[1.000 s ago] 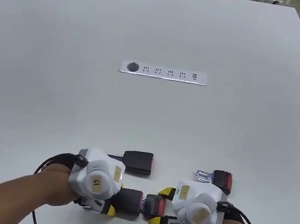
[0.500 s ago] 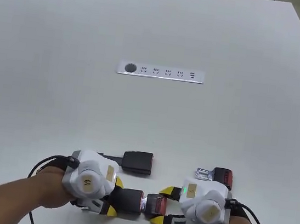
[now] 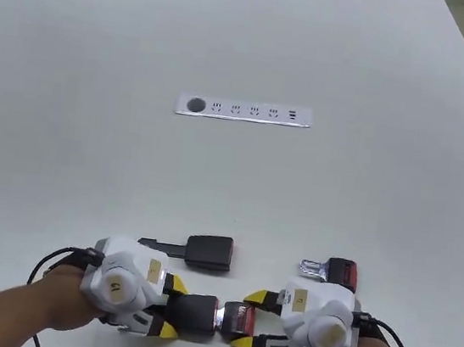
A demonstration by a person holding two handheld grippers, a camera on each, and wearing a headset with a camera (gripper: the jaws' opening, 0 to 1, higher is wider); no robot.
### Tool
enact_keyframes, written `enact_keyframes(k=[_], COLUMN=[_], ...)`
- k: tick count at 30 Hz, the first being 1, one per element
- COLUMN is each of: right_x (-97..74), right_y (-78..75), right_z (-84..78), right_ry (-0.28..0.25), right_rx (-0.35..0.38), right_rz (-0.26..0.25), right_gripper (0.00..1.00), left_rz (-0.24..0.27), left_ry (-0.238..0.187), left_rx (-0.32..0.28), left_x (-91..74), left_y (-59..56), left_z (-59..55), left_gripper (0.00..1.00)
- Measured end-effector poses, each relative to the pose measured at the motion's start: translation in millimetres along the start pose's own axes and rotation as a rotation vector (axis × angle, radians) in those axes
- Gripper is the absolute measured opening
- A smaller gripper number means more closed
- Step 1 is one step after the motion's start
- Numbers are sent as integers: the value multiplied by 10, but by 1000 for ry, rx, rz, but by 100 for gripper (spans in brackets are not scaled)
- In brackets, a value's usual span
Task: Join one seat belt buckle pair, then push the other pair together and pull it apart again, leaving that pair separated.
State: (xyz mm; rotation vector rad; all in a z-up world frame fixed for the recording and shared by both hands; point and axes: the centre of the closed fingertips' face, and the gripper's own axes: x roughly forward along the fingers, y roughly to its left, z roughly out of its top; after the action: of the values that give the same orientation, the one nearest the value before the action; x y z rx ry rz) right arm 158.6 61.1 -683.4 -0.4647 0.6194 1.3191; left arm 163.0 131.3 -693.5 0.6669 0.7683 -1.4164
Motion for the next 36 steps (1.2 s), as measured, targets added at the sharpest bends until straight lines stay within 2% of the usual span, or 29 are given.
enact_keyframes(k=[7, 14, 36], right_x=[-13, -17, 2], right_y=[0, -7, -35], right_z=[22, 15, -31], right_ry=[-6, -23, -43], right_rx=[2, 23, 11], right_rz=[0, 3, 9], right_gripper=[31, 31, 31], left_rz=[-9, -8, -15], left_ry=[-17, -36, -83], left_rx=[-11, -19, -46], left_x=[-5, -17, -27], left_y=[-2, 5, -3], left_z=[23, -5, 6], left_gripper=[31, 31, 31])
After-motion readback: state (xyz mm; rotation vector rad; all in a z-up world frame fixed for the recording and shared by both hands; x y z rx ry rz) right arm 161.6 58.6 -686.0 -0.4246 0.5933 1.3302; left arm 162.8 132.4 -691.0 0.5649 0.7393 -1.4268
